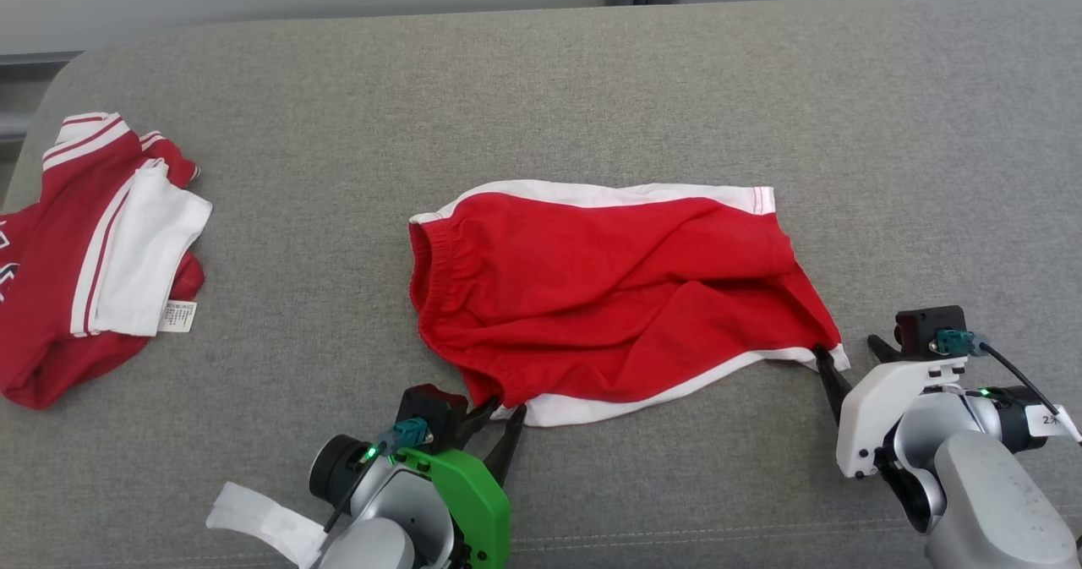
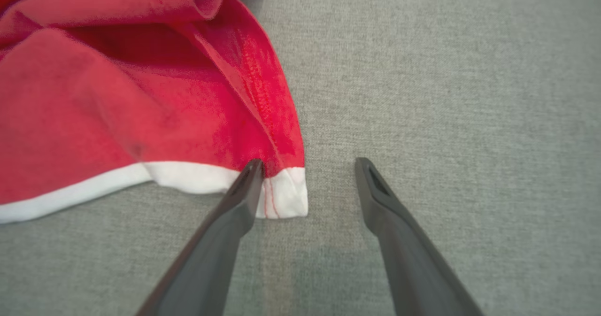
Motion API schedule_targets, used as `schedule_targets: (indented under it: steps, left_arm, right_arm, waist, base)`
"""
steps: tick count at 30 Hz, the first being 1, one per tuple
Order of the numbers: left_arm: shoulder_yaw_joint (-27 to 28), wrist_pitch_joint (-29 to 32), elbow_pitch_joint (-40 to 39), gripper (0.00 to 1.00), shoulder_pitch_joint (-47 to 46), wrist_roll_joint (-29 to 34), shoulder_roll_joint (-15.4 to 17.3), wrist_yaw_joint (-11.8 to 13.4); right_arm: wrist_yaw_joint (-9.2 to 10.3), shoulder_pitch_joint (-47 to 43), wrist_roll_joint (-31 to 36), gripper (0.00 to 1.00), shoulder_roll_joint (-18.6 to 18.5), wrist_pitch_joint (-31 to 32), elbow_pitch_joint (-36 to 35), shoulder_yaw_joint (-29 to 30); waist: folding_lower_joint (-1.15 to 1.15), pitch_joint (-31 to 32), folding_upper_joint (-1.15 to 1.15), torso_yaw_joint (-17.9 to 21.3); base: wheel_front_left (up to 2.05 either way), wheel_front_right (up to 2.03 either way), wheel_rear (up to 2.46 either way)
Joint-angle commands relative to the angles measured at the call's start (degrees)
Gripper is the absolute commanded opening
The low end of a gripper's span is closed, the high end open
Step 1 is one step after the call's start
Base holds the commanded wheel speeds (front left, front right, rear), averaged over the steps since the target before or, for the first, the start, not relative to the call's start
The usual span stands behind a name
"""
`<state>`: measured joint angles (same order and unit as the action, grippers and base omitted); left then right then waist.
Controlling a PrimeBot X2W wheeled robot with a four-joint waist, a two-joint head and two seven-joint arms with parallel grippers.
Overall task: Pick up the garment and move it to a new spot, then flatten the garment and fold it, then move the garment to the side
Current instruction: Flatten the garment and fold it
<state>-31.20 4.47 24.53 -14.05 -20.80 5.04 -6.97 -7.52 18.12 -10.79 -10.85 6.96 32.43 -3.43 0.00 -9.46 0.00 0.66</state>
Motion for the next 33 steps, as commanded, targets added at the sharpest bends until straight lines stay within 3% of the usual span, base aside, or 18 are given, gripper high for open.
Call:
schedule_targets:
  steps: [1,2,3,4,6,7,9,10,22,33]
  left_arm:
    - [0.00,0.03,-0.03,0.45,-1.04,-0.18,0.45,0.35]
    - [-0.05,0.05,0.02,0.44,-1.20,-0.25,0.45,0.35]
    - [-0.09,0.19,0.13,0.43,-1.31,-0.37,0.43,0.35]
    - [-0.18,0.16,0.23,0.41,-1.40,-0.43,0.40,0.35]
    - [-0.37,0.39,0.41,0.35,-1.49,-0.67,0.32,0.33]
    - [-0.51,0.45,0.52,0.27,-1.43,-0.75,0.27,0.31]
    - [-0.66,0.68,0.69,0.00,-1.28,-1.05,0.19,0.29]
    - [-0.68,0.75,0.77,0.00,-1.28,-1.20,0.15,0.30]
    - [2.53,-0.08,-4.17,0.00,-0.28,-7.51,0.07,-0.04]
    - [6.92,3.21,-13.62,0.00,-5.02,-13.63,1.79,-0.08]
  right_arm:
    - [0.06,0.89,-0.86,0.58,-0.18,0.32,1.00,-0.60]
    - [0.06,1.05,-1.06,0.45,-0.17,0.56,1.55,-0.58]
    - [0.06,1.03,-1.32,0.23,0.05,0.98,2.11,-0.51]
    - [0.07,0.96,-1.34,0.16,0.21,1.28,2.55,-0.58]
    - [0.08,0.99,-1.62,0.15,0.40,1.95,3.24,-0.42]
    - [0.09,0.98,-1.52,0.12,0.29,2.18,3.54,-0.47]
    - [0.10,0.76,-1.57,0.10,0.39,2.54,3.84,-0.12]
    - [0.10,0.59,-1.58,0.02,0.41,2.71,3.88,0.01]
    - [0.08,-0.38,-5.59,0.00,0.56,1.29,-1.94,2.31]
    - [0.06,3.00,-12.41,0.00,3.44,7.49,-10.81,1.91]
  waist:
    - [0.00,-0.60,0.00,-0.14]
    - [0.00,-0.74,0.00,-0.18]
    - [0.00,-0.87,0.00,-0.22]
    - [0.00,-0.98,0.00,-0.27]
    - [0.00,-1.17,0.00,-0.33]
    - [0.00,-1.18,0.00,-0.38]
    - [0.00,-1.10,0.00,-0.45]
    - [0.00,-1.02,0.00,-0.46]
    - [0.00,2.77,0.00,-0.32]
    - [0.00,7.73,0.00,1.50]
  base:
    - [0.00,0.00,0.00]
    - [0.00,0.00,0.00]
    - [0.00,0.00,0.00]
    - [0.00,0.00,0.00]
    - [0.00,0.00,0.00]
    - [0.00,0.00,0.00]
    - [0.00,0.00,0.00]
    - [0.00,0.00,0.00]
    - [0.00,0.00,0.00]
    - [0.00,0.00,0.00]
